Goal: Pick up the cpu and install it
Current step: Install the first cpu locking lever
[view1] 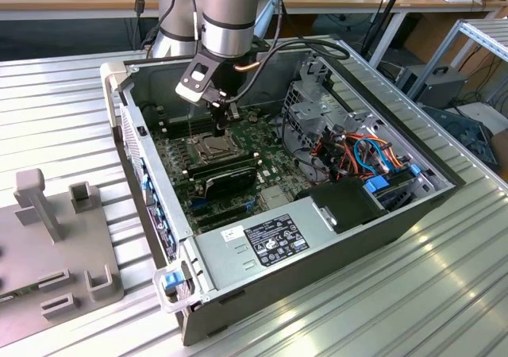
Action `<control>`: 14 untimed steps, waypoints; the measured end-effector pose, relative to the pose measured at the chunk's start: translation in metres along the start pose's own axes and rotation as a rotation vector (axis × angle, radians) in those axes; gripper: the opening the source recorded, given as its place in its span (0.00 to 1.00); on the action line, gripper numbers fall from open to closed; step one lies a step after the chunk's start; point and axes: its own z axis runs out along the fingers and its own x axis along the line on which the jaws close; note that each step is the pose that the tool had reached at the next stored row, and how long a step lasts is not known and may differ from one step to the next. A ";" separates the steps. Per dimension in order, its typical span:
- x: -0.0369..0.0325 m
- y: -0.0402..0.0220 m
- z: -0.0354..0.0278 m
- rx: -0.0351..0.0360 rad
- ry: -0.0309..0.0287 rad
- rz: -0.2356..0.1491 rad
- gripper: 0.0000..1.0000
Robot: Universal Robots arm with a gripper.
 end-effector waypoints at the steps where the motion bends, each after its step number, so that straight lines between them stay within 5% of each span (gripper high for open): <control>1: 0.0000 -0.0002 0.0000 0.0001 0.0000 0.000 0.11; 14: 0.0001 -0.0356 -0.0003 -0.0002 0.0000 0.000 0.11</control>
